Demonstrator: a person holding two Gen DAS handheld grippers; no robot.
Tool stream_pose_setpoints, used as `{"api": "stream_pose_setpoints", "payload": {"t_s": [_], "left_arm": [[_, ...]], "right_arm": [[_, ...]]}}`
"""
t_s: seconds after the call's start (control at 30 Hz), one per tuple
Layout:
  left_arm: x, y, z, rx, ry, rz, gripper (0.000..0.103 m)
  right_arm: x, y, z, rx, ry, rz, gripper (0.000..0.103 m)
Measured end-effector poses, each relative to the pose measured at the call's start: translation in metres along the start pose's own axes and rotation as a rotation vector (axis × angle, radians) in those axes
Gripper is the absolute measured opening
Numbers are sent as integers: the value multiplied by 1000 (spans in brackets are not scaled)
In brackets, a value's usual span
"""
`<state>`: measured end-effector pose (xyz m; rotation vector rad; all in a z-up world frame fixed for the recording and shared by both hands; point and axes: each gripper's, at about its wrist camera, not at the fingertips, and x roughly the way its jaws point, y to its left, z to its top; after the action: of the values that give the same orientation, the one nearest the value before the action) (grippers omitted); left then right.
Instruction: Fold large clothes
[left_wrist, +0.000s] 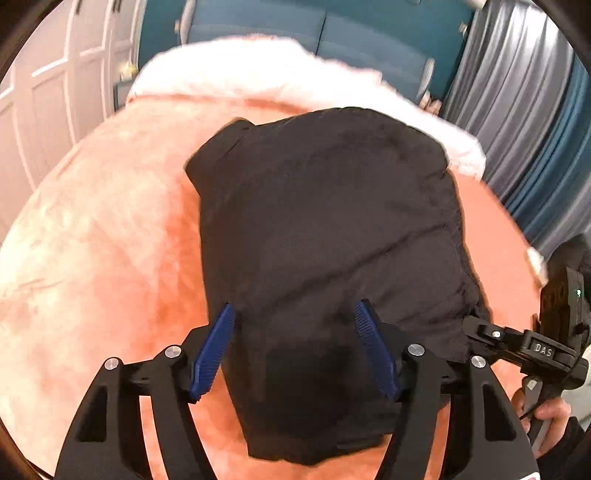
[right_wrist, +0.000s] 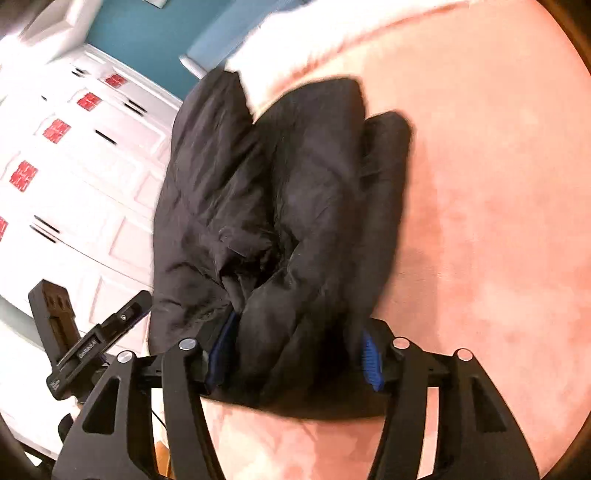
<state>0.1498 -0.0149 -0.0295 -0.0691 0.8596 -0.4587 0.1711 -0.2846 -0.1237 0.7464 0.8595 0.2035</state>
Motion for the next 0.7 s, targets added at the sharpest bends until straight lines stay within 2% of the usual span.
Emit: {"api": "stream_pose_setpoints", "payload": {"t_s": [0.1, 0.17, 0.23, 0.27, 0.37, 0.4, 0.5, 0.57, 0.6, 0.63, 0.7], "left_arm": [[-36, -4, 0, -16, -80, 32, 67], [-45, -2, 9, -37, -103, 65, 67], [-48, -4, 21, -48, -106, 59, 67], [-47, -6, 25, -44, -105, 66, 67], [-27, -8, 42, -12, -90, 147, 67], [-21, -12, 45, -15, -84, 165, 67], [-12, -1, 54, -42, -68, 172, 67], [-8, 0, 57, -56, -66, 188, 67], [-4, 1, 59, -54, -61, 199, 67], [0, 3, 59, -50, -53, 214, 67], [7, 4, 57, -33, -34, 233, 67]], "right_arm": [[-35, 24, -9, -106, -67, -143, 55], [-48, 64, -7, -217, -139, -189, 52], [-55, 91, 2, -291, -180, -196, 43], [-54, 105, 10, -334, -185, -194, 33], [-38, 136, 26, -466, -204, -224, 11], [-29, 151, 37, -527, -217, -241, 10], [-10, 173, 64, -617, -193, -265, 10], [16, 171, 86, -632, -142, -303, 10], [34, 161, 97, -620, -110, -337, 10], [43, 161, 94, -603, -82, -361, 9], [57, 121, 85, -528, -2, -398, 4]]}}
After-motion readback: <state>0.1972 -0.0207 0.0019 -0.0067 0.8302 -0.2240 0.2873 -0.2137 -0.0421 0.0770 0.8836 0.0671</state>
